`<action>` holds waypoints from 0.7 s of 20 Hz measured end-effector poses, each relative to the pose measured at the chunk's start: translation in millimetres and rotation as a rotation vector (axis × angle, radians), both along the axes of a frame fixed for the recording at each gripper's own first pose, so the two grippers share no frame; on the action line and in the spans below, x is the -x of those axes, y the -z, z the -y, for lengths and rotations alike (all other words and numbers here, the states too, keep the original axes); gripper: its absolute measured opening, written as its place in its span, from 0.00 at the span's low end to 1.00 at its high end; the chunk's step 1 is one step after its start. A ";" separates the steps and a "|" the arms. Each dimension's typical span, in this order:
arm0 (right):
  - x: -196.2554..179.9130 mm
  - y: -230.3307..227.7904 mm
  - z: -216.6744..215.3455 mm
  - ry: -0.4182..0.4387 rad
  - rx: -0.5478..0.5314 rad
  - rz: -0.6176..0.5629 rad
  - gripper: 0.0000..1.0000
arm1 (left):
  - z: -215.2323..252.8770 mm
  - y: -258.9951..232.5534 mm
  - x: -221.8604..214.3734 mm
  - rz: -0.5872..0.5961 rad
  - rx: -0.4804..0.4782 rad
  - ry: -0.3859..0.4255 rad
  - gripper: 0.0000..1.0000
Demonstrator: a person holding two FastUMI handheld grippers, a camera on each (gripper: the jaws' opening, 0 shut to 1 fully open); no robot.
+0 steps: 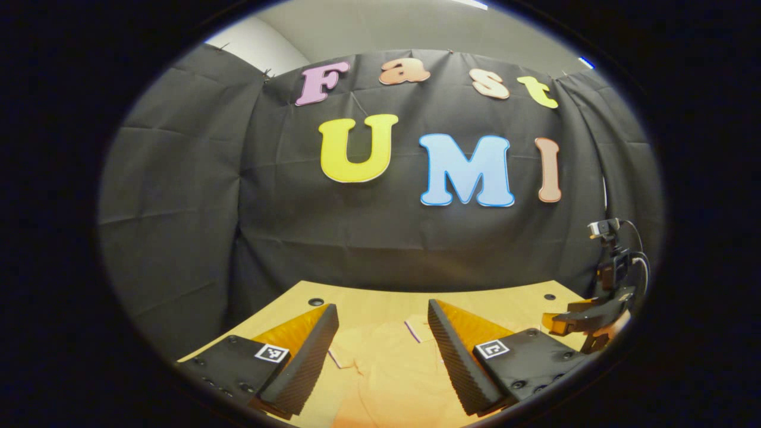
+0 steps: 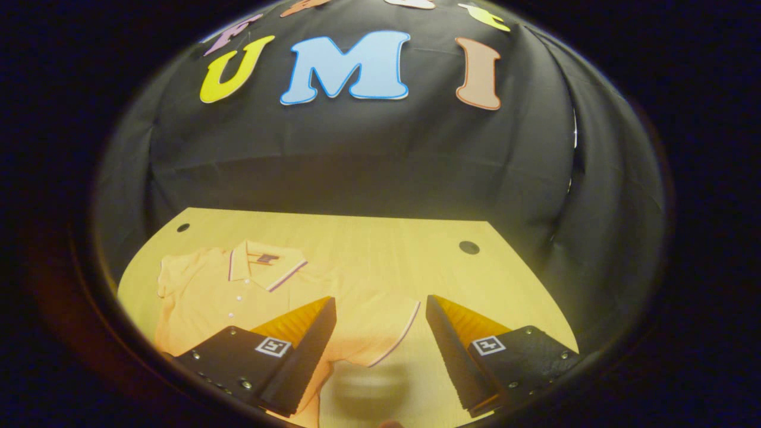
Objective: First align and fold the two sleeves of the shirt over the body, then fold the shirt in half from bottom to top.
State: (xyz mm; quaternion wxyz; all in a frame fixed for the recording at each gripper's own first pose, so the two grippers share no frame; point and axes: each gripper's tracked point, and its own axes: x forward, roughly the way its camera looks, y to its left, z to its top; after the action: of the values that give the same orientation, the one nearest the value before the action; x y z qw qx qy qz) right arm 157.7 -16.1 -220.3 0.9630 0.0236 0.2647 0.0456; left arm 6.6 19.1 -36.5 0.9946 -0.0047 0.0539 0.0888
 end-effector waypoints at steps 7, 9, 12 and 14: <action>-32.4 56.2 5.4 0.034 -0.013 -0.127 0.95 | 0.4 5.7 11.8 -0.015 -0.003 -0.015 1.00; -40.0 70.3 7.6 0.057 -0.030 -0.164 0.95 | -0.1 9.4 16.1 -0.021 0.003 -0.023 0.98; -49.4 89.1 12.8 0.083 -0.016 -0.210 0.95 | -0.5 16.6 20.2 -0.036 0.020 -0.030 0.99; -52.7 99.8 12.4 0.086 -0.003 -0.235 0.95 | -1.0 16.7 20.8 -0.040 0.019 -0.031 0.99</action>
State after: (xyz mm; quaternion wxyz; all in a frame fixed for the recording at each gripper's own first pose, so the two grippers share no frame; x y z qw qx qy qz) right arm 210.4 -28.4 -320.1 0.9262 0.0417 0.3746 0.0017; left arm -14.2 20.1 -53.2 0.9917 -0.0132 0.0744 0.1037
